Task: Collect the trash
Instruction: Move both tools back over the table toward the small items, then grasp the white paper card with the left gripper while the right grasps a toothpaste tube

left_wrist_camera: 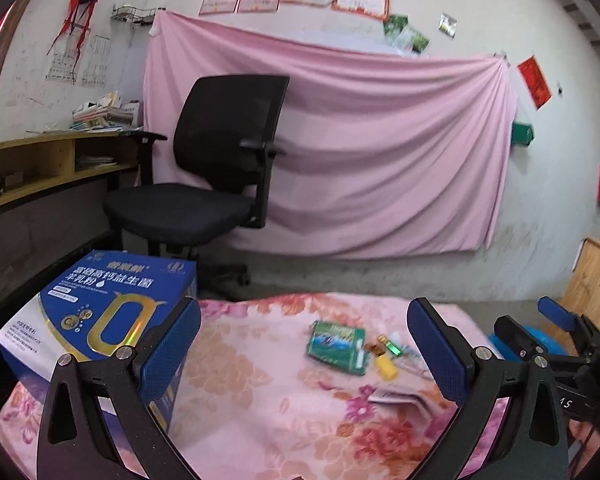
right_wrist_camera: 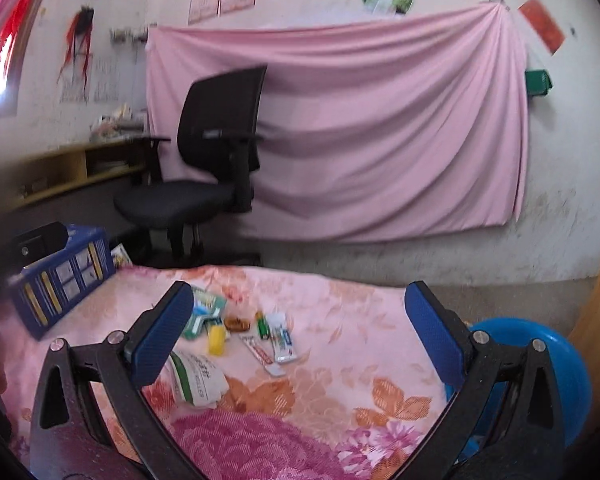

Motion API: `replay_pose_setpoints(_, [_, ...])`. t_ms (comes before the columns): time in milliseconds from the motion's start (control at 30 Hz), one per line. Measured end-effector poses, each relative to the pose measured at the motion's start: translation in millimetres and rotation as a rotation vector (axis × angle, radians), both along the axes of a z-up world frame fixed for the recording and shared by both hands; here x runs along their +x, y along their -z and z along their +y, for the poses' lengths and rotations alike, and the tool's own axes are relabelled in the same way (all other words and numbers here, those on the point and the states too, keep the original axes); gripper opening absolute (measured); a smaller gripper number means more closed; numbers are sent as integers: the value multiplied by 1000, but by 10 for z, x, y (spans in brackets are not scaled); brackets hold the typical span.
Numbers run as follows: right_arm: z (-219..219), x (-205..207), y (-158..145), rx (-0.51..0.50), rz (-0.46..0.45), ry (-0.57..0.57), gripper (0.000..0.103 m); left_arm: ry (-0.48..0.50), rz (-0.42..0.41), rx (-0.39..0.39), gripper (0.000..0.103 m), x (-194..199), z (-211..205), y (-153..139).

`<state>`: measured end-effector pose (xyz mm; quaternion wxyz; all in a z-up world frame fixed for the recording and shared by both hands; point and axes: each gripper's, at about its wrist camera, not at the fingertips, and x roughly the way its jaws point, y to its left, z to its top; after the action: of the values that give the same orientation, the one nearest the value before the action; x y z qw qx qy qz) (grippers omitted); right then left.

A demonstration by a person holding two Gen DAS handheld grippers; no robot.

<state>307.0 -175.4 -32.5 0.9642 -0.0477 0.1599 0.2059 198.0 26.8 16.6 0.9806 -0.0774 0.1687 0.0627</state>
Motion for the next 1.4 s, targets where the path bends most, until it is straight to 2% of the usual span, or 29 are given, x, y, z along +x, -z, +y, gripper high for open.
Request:
replay_pose_setpoints(133, [-46,119,60,15,70,3,103,22,61,-25,101,103,-3,103])
replay_pose_setpoints(267, [-123,298,162,27,197,2,102,43,162,-71,101,219,9,241])
replay_pose_setpoints(333, [-160,359,199,41,237,9,96,42,222,-70,101,304,-14,303])
replay_pose_setpoints(467, [-246,455,258,71,308,24,90,67,267,-91,101,377,-60,368])
replay_pose_setpoints(633, [-326,588,337,99,387,40,86,105,341,-182,100,469,-134,482])
replay_pose_setpoints(767, [-404,625,380,104,429,47,76,144,376,-236,100,525,-235,532])
replay_pose_setpoints(1000, [-515,699,466,145,506,37,77,234,415,-377,98,618,-408,639])
replay_pose_setpoints(1067, [-555,710,482,168,519,41,77,247,429,-407,88,658,-442,693])
replay_pose_setpoints(1133, [-594,721,497,190,532,47,77,253,459,-420,74,709,-474,748])
replay_pose_setpoints(1200, [-603,733,510,200,542,49,77,245,466,-426,69,742,-480,764])
replay_pose_setpoints(1267, [-585,738,519,194,548,45,77,245,463,-446,56,769,-467,767])
replay_pose_setpoints(1333, [-545,739,522,178,552,36,77,245,496,-445,31,820,-468,798])
replay_pose_setpoints(1400, [-485,746,534,151,558,21,77,243,517,-441,19,849,-470,840])
